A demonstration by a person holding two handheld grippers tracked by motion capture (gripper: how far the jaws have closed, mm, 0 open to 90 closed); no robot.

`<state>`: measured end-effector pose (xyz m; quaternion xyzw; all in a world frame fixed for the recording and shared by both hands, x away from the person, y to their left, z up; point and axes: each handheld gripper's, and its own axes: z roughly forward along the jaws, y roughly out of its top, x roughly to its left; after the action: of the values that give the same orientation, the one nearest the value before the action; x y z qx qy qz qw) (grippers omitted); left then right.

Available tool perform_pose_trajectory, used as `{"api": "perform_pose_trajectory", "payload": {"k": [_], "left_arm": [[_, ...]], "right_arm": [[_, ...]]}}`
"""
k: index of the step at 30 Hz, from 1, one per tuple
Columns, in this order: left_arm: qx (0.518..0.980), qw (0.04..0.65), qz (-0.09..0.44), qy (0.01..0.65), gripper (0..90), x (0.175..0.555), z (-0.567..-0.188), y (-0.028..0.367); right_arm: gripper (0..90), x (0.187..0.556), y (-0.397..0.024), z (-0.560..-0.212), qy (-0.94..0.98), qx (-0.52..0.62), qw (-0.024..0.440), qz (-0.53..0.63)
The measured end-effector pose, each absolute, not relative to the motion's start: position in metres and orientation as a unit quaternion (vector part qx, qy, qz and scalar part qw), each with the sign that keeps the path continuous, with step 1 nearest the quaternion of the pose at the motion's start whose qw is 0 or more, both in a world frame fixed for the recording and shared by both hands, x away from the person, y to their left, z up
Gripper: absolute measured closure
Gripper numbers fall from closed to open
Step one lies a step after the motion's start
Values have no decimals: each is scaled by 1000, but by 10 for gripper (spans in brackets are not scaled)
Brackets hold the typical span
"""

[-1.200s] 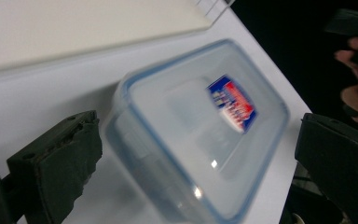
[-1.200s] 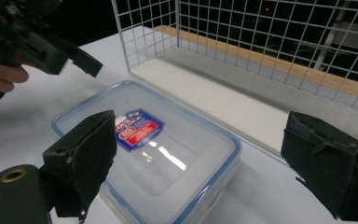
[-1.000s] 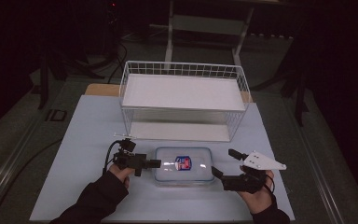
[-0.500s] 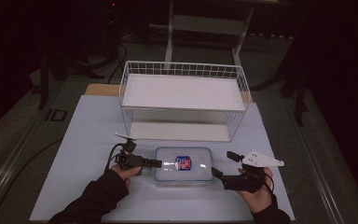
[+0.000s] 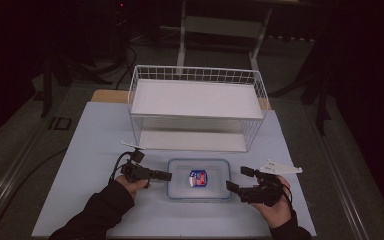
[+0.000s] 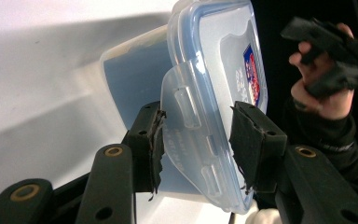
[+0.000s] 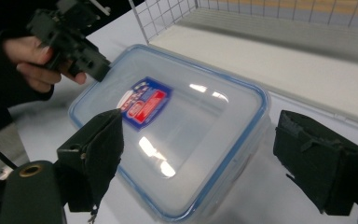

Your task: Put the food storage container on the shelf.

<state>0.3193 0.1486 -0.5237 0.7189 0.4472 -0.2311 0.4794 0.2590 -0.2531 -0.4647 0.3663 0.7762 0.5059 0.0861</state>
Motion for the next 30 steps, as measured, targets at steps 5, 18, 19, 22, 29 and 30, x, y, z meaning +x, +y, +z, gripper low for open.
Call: {"api": "perform_pose_trajectory", "payload": {"k": [5,18,19,22,29,30], "left_arm": [[738,489,-206,417,560,312,-519,148],[763,497,-167,377,584,294,-512,148],[763,499,-164,378,584,293,-512,148],[770,499,-152,368,585,290,-511,147],[774,501,-138,362,585,284,-509,147],[773,501,-137,363,585,283,-509,147]], "right_arm": [[162,268,-258,-470,773,388,52,499],[259,282,-260,-494,767,416,-61,484],[297,282,-260,-495,768,413,-67,484],[345,281,-259,-497,769,416,-79,479],[453,281,-259,-500,780,412,-89,464],[477,281,-260,-500,780,410,-89,464]]}}
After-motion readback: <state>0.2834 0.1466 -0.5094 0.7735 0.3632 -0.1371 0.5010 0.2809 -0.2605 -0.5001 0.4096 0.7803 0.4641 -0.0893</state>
